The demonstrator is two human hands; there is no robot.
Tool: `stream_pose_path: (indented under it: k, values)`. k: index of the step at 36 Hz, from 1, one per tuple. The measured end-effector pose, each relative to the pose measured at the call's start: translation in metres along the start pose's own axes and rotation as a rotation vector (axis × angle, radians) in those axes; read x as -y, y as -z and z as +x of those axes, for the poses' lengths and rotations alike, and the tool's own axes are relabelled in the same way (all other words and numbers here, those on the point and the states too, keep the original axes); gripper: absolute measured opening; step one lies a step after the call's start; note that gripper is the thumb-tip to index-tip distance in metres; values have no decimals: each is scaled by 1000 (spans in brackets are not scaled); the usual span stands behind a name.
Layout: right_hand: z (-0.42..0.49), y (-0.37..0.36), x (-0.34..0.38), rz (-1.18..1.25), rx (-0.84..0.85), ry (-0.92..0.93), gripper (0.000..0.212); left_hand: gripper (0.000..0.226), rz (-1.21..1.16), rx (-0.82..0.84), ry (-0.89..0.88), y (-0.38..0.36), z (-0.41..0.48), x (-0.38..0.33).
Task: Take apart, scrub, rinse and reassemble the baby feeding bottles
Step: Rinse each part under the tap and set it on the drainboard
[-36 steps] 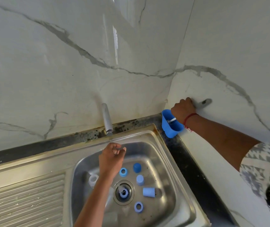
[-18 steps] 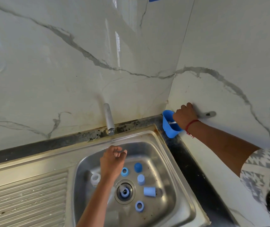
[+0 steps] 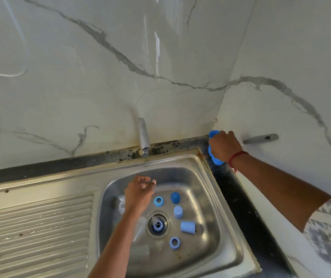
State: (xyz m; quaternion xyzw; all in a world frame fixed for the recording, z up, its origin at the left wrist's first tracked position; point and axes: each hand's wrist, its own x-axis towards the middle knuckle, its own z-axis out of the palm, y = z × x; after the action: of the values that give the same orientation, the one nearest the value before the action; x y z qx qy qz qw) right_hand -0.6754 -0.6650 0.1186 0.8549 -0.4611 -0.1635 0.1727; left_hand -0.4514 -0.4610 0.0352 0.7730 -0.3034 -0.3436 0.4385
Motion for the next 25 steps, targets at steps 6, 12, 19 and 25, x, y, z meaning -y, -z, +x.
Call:
stream_pose_path:
  k: [6,12,19,25]
  values:
    - [-8,-31,86,476,0,171,29,26,-300,-13,330,23,-19,59]
    - [-15,-57,183,619,157,316,26,77,-682,-43,450,50,-40,92]
    - [0,-70,262,826,317,351,36,65,-705,-143,478,54,-26,106]
    - [23,-76,319,883,377,360,61,39,-569,-52,457,50,-9,125]
